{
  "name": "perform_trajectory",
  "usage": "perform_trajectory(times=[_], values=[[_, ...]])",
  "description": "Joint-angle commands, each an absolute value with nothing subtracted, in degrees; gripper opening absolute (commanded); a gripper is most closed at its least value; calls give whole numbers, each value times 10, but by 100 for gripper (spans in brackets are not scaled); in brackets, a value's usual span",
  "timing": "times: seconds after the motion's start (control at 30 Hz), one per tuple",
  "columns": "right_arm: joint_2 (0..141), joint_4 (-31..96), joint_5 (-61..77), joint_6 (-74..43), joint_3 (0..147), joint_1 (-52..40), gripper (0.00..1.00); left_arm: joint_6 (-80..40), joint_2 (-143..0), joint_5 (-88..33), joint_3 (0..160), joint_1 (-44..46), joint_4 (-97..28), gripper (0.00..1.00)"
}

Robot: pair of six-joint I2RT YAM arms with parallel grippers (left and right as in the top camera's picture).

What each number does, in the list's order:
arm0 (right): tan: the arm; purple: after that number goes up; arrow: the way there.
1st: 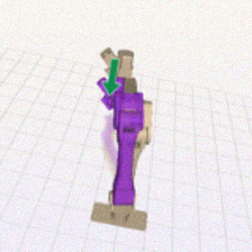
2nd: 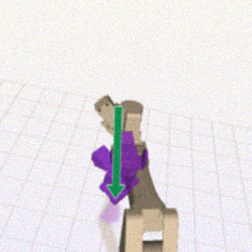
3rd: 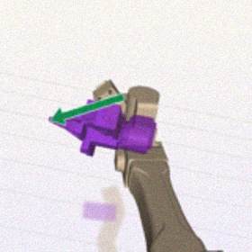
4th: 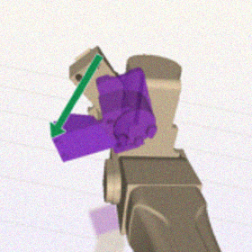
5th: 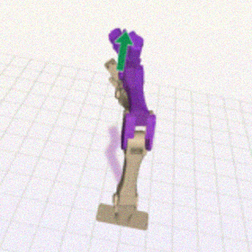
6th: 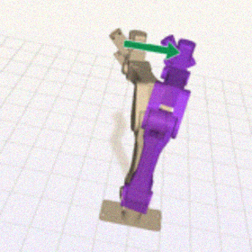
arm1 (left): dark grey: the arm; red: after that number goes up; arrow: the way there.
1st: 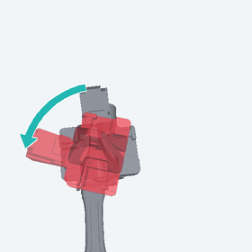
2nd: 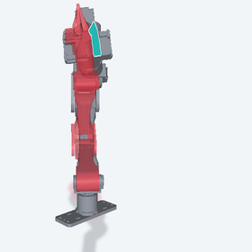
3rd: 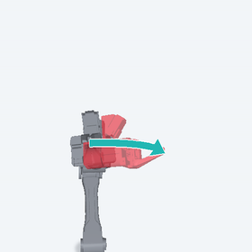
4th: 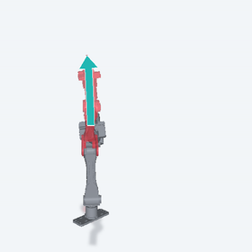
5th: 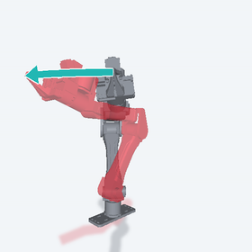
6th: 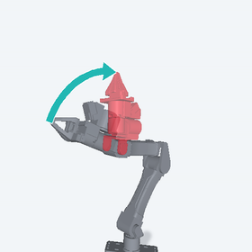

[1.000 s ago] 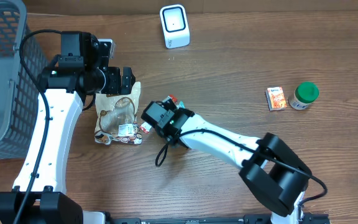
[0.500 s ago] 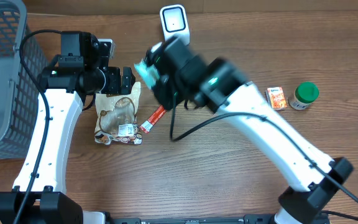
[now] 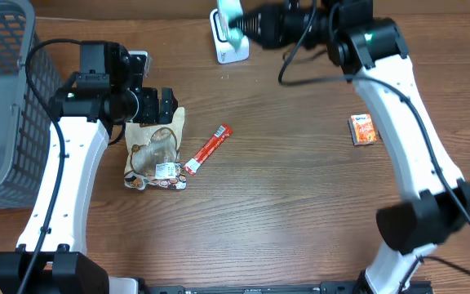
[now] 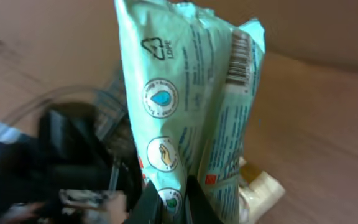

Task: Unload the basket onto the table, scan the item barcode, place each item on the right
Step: 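Lift the wipe pack and hold it at the white scanner, then carry the wipe pack right and drop it beside the Kleenex pack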

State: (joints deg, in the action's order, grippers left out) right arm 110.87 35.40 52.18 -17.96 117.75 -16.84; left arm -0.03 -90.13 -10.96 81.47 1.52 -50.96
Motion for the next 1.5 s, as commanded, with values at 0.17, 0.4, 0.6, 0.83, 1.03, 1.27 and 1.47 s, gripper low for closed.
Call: perform_trajectory(times=[0.17,0.4,0.6,0.83,1.03,1.27,1.47], values=[[1283,66,691,-435,1192,-147,3,-6,-906,-114,819,15,-508,100],[1395,-56,683,-547,1192,-130,3,-6,-906,-114,819,15,-508,100],[1451,-75,647,-564,1192,-127,3,-6,-906,-114,819,15,-508,100],[1502,-103,608,-588,1192,-127,3,-6,-906,-114,819,15,-508,100],[1515,-168,590,-575,1192,-127,3,-6,-906,-114,819,15,-508,100],[1518,-151,546,-578,1192,-130,3,-6,-906,-114,819,15,-508,100],[1526,-110,531,-576,1192,-130,3,-6,-906,-114,819,15,-508,100]])
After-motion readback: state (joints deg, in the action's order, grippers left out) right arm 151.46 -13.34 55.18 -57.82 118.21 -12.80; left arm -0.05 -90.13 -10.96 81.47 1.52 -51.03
